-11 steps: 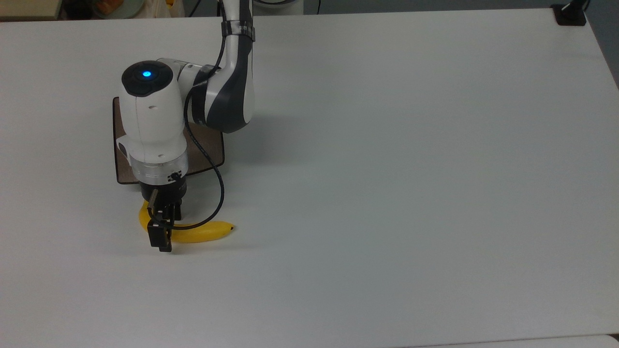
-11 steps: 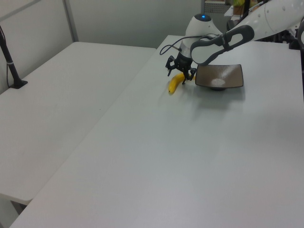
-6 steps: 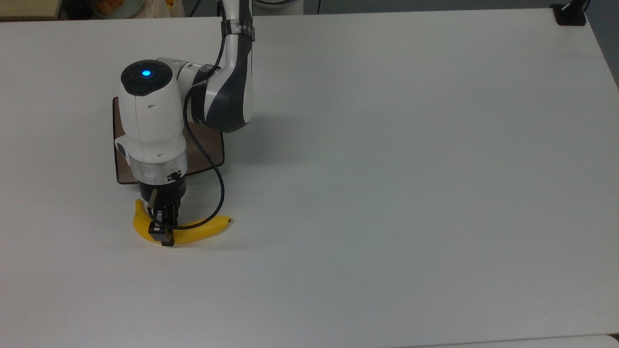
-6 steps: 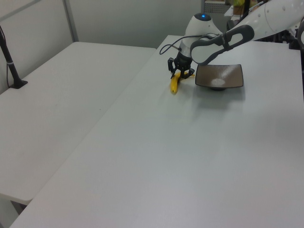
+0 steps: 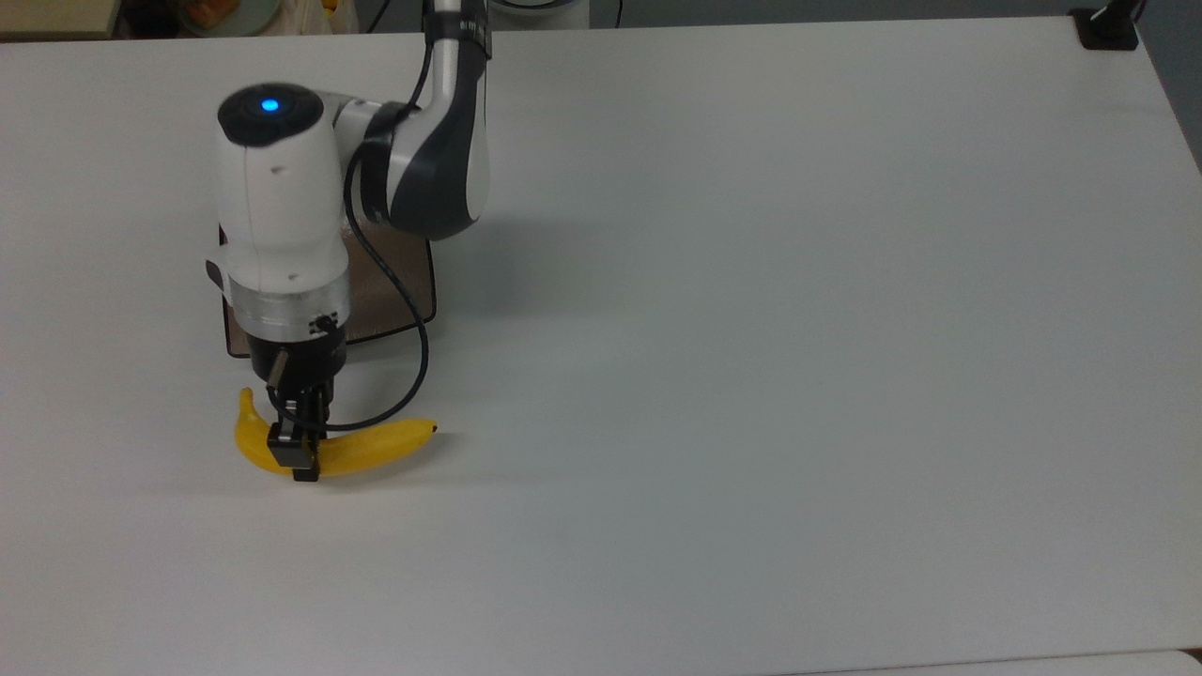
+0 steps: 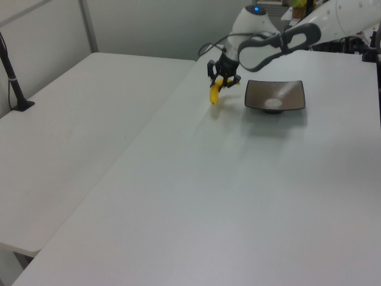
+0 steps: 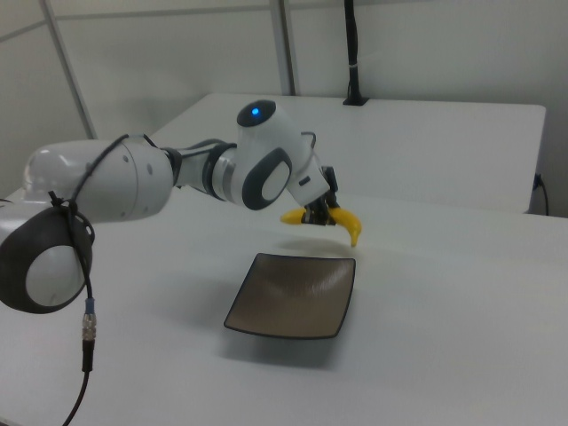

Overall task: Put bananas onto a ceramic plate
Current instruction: 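Lift the grasped banana up off the table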

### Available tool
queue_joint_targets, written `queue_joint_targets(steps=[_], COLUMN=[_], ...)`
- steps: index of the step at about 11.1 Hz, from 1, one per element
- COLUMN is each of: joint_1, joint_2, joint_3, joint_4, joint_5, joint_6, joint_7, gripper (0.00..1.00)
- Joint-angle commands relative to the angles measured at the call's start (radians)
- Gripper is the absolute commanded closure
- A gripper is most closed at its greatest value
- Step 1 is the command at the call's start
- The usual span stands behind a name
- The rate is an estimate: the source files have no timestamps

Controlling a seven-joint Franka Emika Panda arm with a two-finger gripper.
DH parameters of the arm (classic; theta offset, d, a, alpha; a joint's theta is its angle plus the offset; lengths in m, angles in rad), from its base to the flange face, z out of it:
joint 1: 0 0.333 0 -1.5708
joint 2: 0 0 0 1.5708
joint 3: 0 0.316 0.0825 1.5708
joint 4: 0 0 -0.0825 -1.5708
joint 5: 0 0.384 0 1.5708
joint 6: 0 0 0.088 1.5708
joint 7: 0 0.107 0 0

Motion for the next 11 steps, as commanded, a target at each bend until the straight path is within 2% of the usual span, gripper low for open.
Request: queue_joint_targets(steps=[1, 4, 6, 8, 11], joint_1=[0.004, 0.016, 0.03, 0.042, 0.047], joint_2=[-0.147, -0.276, -0.403, -0.49, -0.522], joint_3=[0.006, 0.009, 0.008, 0.008, 0.008], joint_4=[-0.056, -0.086, -0.19, -0.261, -0.272], joint_5=[-0.018, -0.018, -0.019, -0.019, -0.019], joint_6=[-0.074, -0.238, -0.292, -0.385, -0.615], joint_7=[-0.058, -0.189, -0.306, -0.482, -0.86], gripper=[0.83, 0.83, 0.83, 0.83, 0.84])
